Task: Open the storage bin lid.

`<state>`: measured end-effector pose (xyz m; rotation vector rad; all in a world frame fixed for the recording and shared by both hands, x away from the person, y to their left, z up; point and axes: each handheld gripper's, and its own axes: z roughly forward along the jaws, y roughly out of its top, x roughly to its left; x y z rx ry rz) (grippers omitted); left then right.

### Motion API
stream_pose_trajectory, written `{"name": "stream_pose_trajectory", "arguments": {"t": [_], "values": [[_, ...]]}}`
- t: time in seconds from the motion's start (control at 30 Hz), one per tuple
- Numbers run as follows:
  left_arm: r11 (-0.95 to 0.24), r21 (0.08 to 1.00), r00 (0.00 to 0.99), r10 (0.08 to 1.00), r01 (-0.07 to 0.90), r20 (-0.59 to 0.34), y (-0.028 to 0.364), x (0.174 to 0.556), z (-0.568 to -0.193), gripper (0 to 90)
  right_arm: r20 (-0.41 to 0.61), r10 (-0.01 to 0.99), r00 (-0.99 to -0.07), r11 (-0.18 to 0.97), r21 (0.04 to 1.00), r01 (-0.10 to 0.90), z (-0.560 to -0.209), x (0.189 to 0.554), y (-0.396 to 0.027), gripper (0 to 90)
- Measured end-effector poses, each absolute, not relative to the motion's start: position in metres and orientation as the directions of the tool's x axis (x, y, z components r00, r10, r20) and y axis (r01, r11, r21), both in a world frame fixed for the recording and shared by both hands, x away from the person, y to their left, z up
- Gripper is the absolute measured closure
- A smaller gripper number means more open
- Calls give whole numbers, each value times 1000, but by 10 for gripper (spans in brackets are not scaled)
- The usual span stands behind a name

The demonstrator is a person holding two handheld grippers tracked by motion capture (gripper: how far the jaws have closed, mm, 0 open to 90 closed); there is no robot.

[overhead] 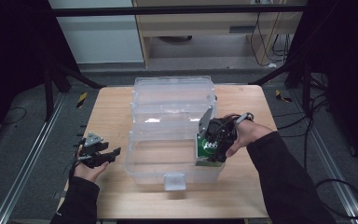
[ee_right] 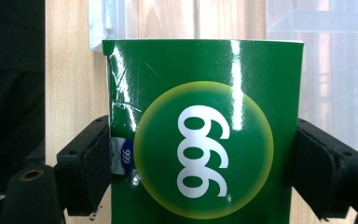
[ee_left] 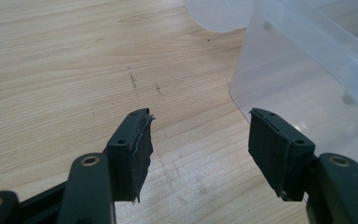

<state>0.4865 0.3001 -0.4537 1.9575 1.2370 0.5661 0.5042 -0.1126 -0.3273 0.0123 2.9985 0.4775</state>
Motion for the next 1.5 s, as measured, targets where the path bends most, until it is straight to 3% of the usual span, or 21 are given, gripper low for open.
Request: {"name": "stream_pose_trajectory", "arguments": {"t": [0.4, 1.23, 1.5], "values": [[-263, 777, 440, 898, 572, -19, 300, 487, -454, 388, -110, -7, -994, 958, 284, -39, -335, 505, -110, 170], [-278, 773, 449, 893, 571, -11, 298, 487, -455, 390, -136, 30, -990, 954, 299, -12, -333, 502, -115, 173], [-273, 775, 446, 895, 570, -13, 298, 487, -455, 390, -117, 16, -993, 969, 246, -14, -334, 501, -110, 173]]}}
